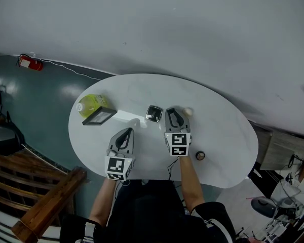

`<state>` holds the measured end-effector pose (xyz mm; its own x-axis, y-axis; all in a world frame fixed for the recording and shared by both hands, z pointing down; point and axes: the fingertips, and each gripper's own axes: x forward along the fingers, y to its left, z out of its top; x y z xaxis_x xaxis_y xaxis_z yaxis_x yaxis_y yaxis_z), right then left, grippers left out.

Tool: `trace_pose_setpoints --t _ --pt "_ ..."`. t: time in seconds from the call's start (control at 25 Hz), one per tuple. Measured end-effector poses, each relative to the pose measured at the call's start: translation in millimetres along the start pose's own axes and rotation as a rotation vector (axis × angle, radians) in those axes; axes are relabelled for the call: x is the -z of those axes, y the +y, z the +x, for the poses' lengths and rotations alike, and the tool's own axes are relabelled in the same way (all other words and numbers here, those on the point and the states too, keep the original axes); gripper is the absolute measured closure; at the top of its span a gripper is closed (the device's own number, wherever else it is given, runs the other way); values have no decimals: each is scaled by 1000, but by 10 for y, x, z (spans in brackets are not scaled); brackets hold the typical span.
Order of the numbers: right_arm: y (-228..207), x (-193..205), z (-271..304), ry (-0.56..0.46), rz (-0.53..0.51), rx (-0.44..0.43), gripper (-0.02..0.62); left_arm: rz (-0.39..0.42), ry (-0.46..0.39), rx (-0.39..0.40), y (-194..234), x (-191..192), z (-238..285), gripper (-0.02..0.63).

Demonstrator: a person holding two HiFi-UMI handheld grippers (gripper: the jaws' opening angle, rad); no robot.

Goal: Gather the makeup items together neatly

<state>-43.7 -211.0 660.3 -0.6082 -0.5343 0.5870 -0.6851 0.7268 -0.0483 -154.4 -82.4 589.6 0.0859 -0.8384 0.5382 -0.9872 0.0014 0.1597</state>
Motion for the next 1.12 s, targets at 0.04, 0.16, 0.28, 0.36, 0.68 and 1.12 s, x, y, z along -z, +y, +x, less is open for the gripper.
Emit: trace_pose_setpoints --t 0.04,0.16,0.28,0.36,0.68,1.12 --pt "-4 2 4 1 -1 2 485 0 1 0 5 3 -1 586" --pt "-28 -10 4 -3 -2 10 486 1 -3 -2 18 -30 -11 586" --pt "-49 -54 -51 -18 0 23 488 6 -8 4 13 -44 -33 586" --pt "-60 -103 -117 -37 2 33 488 11 -12 10 9 -42 -51 586" --pt "-115 -237 -622 -107 24 90 489 46 -32 60 -167 -59 -198 586" --pt "-314 -3 -1486 -134 59 252 489 140 -63 199 -654 -106 -312 586"
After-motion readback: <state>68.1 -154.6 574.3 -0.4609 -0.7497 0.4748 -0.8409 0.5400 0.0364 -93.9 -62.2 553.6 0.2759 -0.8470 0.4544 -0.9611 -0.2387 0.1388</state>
